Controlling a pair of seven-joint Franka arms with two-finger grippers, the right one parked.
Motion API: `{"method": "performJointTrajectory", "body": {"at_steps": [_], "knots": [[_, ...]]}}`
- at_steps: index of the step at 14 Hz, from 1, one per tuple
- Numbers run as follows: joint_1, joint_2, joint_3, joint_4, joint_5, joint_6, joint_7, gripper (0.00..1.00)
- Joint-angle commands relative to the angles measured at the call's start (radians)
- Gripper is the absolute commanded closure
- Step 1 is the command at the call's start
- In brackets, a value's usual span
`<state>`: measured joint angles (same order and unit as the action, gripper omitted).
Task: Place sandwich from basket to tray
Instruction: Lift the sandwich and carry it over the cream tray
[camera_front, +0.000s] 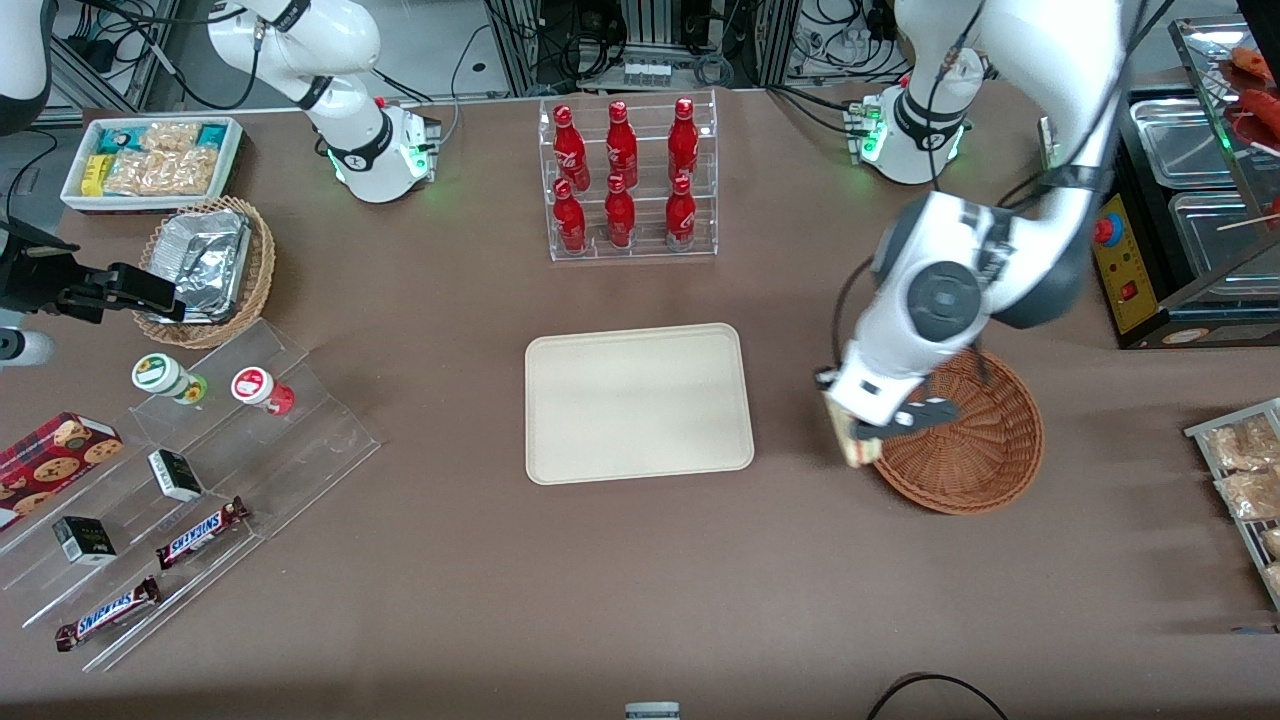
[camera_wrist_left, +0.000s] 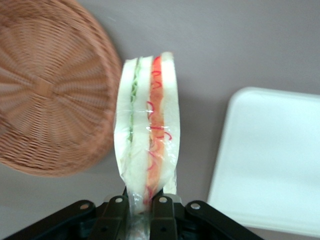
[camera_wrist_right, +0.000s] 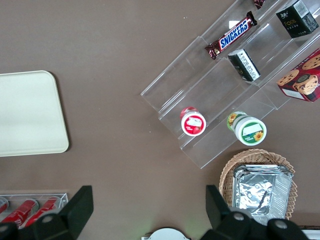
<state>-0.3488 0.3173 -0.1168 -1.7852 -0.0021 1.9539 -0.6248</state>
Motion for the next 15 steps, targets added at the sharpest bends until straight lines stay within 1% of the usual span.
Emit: {"method": "performJointTrajectory", "body": {"at_steps": [1,3,8,12,15], "knots": [[-0.099,0.078,0.012,0.101,-0.041,-0.013,-0.056,1.0],[-0.165,0.147,0.012,0.174,-0.041,-0.016,-0.139,1.0],[-0.286,0.284,0.012,0.311,-0.042,-0.012,-0.239,1.0],[-0.352,0.379,0.012,0.411,-0.041,0.006,-0.286,1.0],[-0.378,0.416,0.012,0.429,-0.041,0.069,-0.306,1.0]]}}
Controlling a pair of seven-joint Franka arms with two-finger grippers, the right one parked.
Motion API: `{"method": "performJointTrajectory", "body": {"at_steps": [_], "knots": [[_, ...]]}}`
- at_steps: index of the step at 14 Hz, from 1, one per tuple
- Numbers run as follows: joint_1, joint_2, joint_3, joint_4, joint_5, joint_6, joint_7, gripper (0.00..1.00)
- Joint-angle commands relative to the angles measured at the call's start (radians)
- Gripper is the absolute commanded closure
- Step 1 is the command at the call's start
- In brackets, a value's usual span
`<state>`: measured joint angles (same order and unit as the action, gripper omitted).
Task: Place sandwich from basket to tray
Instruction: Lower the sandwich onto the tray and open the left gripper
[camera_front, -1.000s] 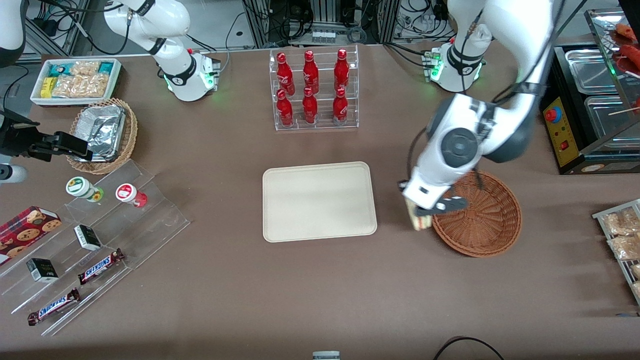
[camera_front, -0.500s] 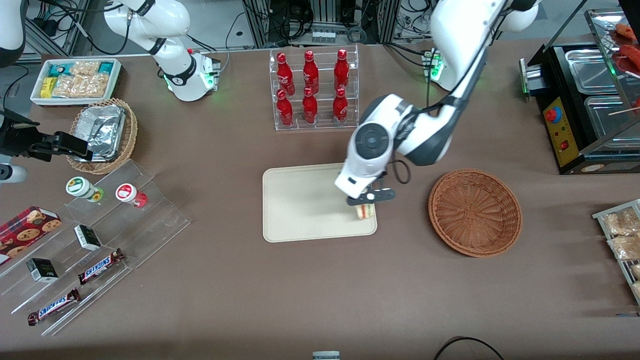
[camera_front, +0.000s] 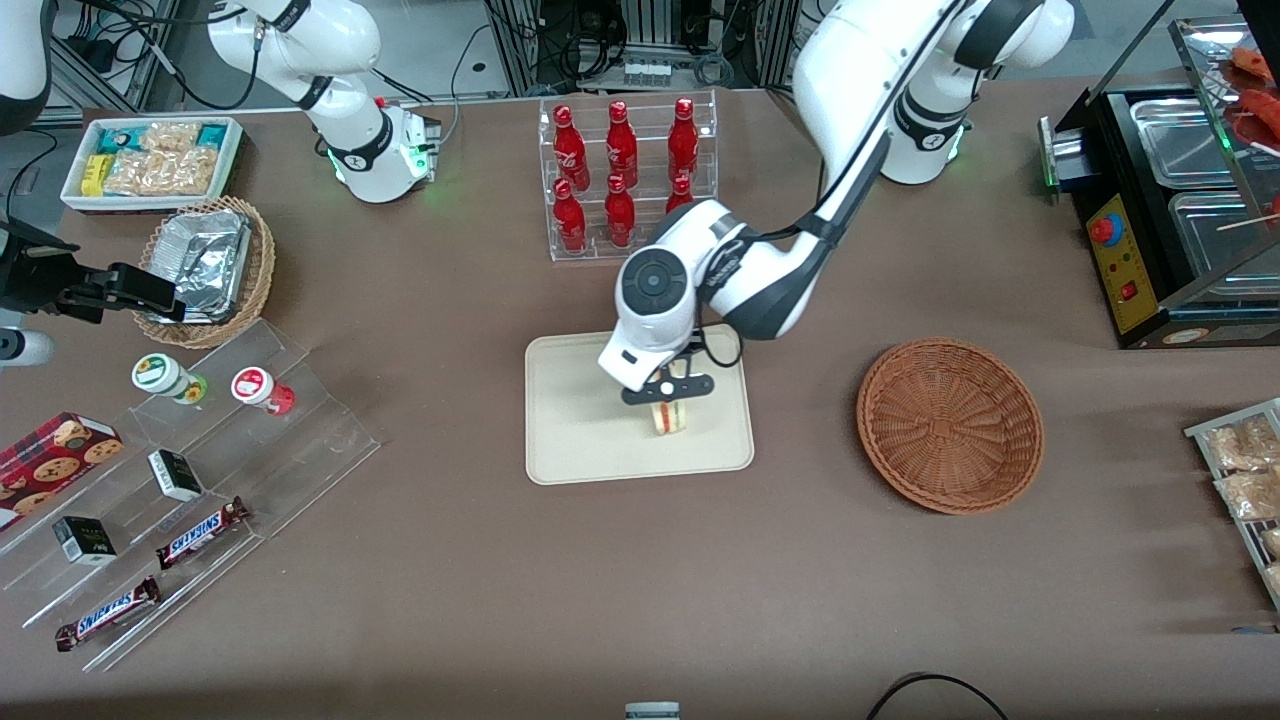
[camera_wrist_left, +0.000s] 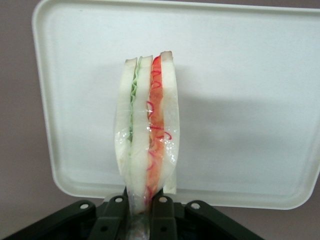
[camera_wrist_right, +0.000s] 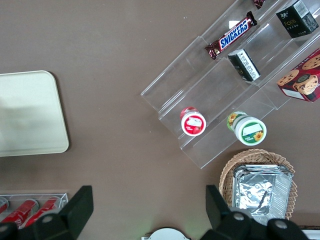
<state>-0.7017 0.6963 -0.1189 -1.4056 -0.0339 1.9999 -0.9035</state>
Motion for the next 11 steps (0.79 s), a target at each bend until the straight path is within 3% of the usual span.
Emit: {"method": "performJointTrajectory", "body": {"at_steps": [1,11], "knots": [[-0.031,0.043,0.015,0.048,-0.009,0.04,-0.035,1.0],[-0.053,0.088,0.016,0.045,0.002,0.071,-0.067,1.0]]}}
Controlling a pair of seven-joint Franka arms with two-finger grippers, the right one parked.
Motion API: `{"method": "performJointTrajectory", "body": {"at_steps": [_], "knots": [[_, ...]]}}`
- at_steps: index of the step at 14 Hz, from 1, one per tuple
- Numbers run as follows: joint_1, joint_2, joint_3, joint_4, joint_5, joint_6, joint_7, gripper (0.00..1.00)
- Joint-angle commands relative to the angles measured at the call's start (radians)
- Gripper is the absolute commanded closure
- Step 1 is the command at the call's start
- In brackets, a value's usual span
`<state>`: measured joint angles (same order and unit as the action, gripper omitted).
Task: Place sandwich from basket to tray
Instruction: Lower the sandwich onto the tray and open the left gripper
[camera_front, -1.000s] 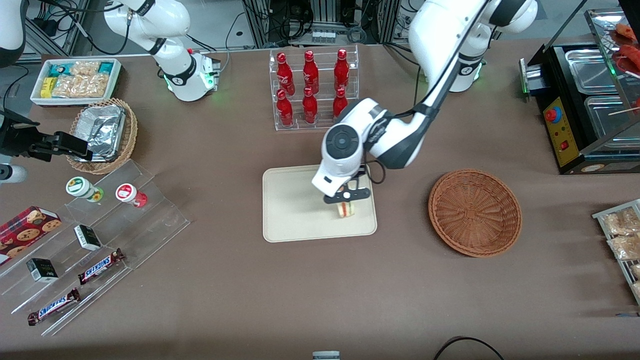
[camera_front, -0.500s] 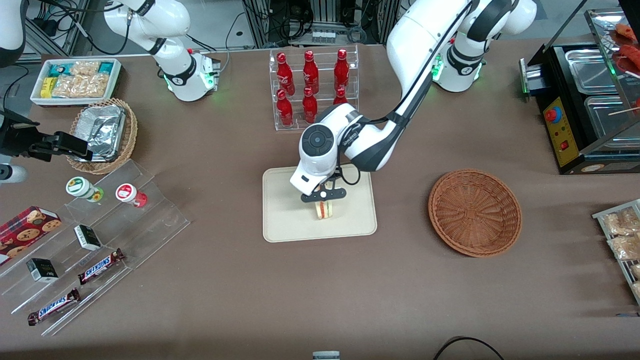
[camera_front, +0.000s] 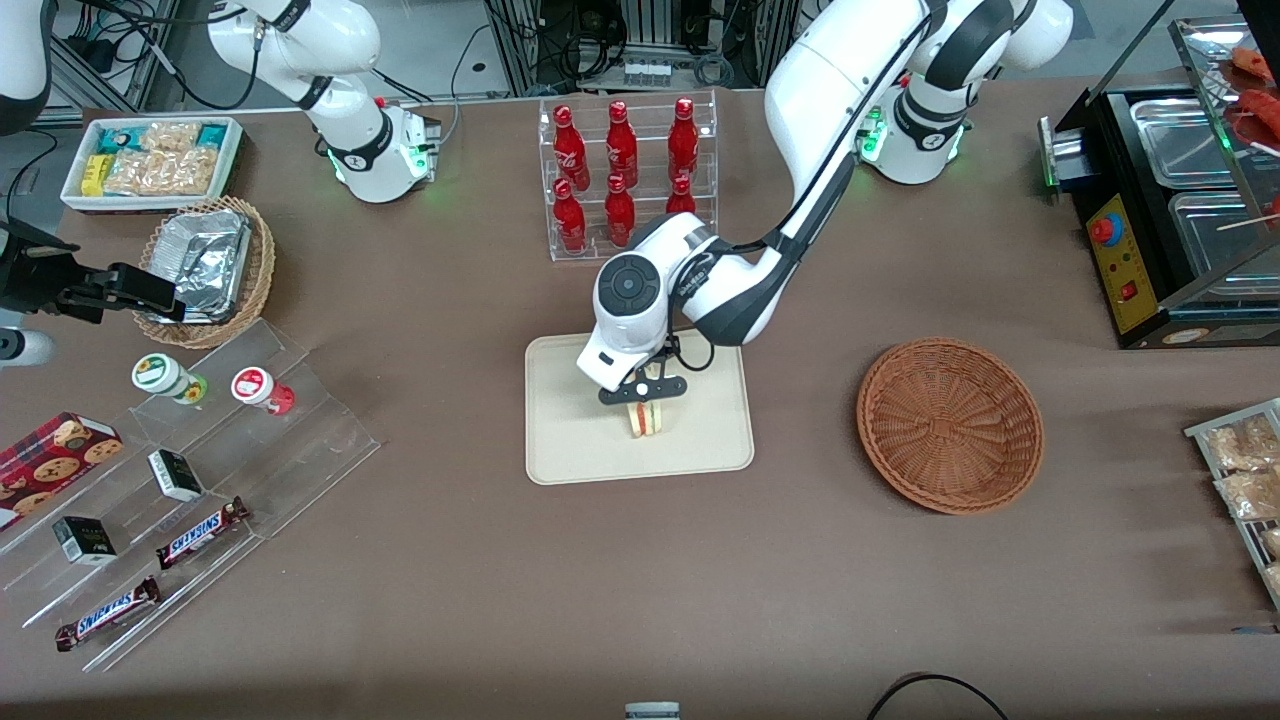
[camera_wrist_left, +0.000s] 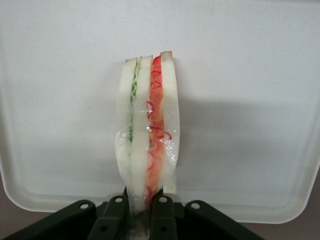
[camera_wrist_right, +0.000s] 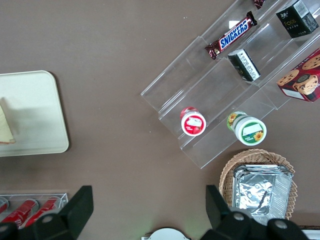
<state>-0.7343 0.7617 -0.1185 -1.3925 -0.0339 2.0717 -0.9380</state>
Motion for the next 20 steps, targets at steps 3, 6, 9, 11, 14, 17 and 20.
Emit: {"method": "performJointTrajectory", "body": {"at_steps": [3,6,9,11,14,17,20], "knots": [[-0.02,0.031,0.017,0.032,0.005,-0.001,-0.041,0.63],[-0.02,0.03,0.019,0.033,0.009,-0.001,-0.038,0.0],[-0.016,0.018,0.022,0.038,0.008,-0.002,-0.039,0.0],[-0.004,0.004,0.023,0.061,0.006,-0.024,-0.036,0.0],[0.009,-0.004,0.03,0.145,0.008,-0.125,-0.027,0.0],[0.03,-0.016,0.042,0.201,0.038,-0.208,0.075,0.0],[0.064,-0.054,0.056,0.196,0.051,-0.222,0.119,0.0]]}}
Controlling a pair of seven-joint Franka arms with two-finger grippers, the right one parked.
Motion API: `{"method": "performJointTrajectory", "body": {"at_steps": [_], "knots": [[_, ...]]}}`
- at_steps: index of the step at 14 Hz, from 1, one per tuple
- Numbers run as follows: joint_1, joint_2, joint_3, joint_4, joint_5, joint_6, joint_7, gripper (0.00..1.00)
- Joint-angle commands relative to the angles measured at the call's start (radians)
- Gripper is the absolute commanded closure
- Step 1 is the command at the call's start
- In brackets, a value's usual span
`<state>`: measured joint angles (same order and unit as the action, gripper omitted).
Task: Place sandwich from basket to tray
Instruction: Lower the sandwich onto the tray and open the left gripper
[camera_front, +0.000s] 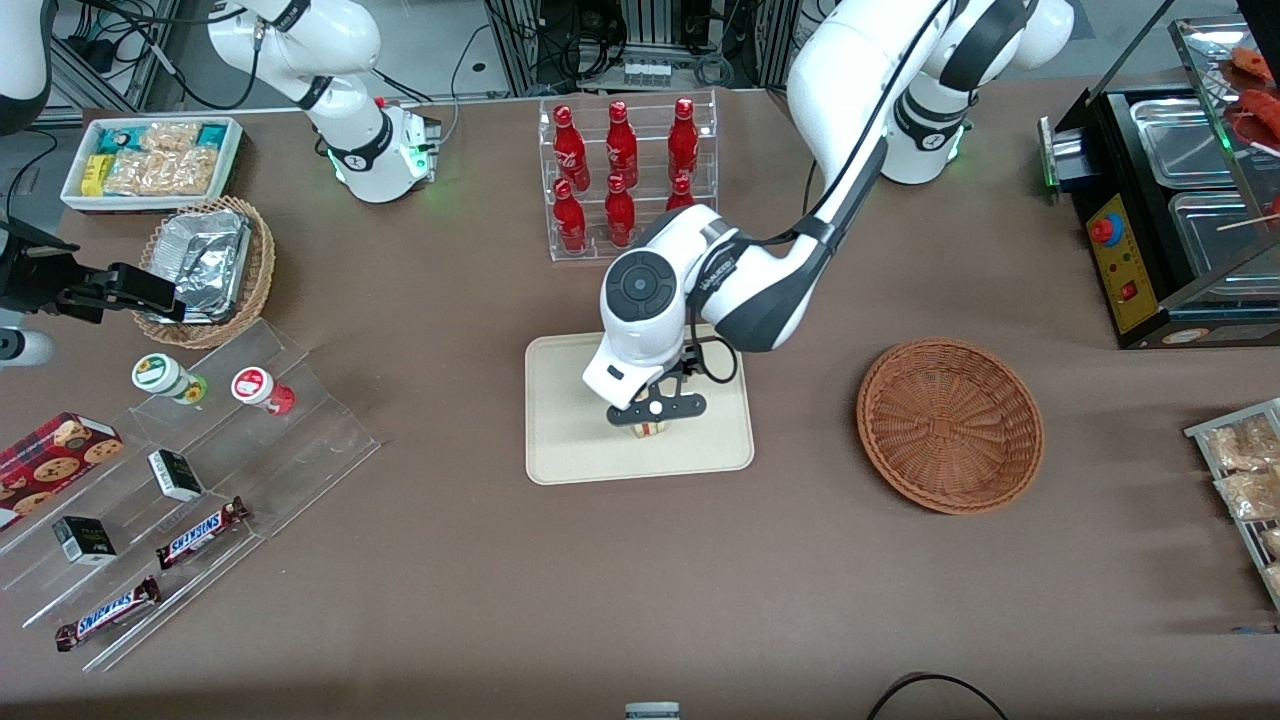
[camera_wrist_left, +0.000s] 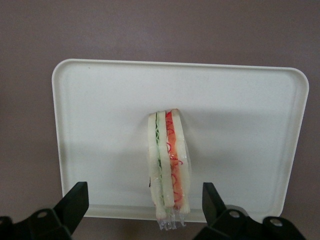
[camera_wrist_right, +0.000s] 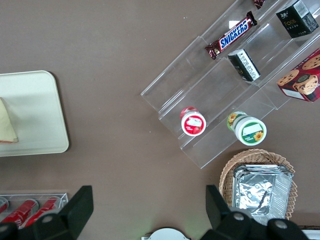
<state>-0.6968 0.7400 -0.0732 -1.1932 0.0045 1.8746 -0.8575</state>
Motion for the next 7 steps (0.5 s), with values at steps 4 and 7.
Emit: {"method": "performJointTrajectory", "body": {"at_steps": [4,7], "knots": [[0.138,-0.121,0.009,-0.1,-0.023,-0.032,0.242,0.0],[0.226,-0.204,0.007,-0.198,-0.027,-0.037,0.429,0.0]]}}
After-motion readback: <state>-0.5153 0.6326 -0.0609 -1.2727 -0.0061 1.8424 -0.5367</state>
